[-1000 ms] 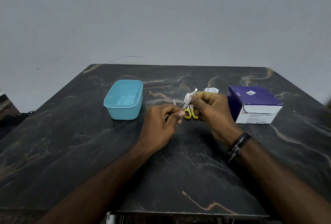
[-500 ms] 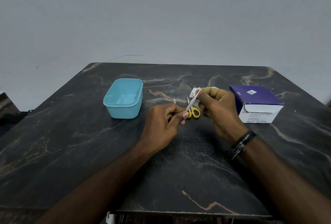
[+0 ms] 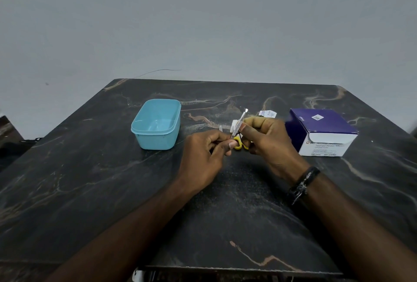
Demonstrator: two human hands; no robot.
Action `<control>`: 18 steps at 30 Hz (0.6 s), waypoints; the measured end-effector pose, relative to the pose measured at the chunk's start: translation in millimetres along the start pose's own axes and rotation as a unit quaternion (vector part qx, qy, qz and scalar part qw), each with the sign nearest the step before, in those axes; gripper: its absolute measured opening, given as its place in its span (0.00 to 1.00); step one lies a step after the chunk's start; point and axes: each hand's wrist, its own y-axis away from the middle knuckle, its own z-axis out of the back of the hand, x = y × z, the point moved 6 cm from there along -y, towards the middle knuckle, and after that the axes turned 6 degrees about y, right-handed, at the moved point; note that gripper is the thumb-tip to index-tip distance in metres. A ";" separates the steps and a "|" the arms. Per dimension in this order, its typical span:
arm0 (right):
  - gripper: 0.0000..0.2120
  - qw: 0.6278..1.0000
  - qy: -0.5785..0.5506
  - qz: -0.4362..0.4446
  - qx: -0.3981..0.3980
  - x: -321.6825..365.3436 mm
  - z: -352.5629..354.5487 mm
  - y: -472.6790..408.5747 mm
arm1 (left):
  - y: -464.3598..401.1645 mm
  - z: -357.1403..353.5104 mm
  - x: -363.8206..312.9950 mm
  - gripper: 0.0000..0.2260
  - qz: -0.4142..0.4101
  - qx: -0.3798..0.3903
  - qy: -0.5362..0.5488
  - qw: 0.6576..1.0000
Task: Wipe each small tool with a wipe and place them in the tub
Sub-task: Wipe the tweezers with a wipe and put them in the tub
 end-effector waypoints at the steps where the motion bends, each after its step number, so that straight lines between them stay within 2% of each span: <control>1: 0.11 1.000 0.003 0.004 -0.001 0.3 -0.2 0.1 | -0.2 0.2 -0.3 0.02 -0.003 -0.001 -0.007 1.000; 12: 0.09 0.996 -0.032 0.012 -0.085 0.0 18.2 -6.0 | 0.5 -5.4 -3.0 0.03 -0.003 0.013 -0.008 1.000; 18: 0.10 0.996 -0.043 0.009 -0.079 -0.7 14.3 -4.9 | 0.8 -4.4 -2.4 0.03 -0.001 0.014 -0.015 1.000</control>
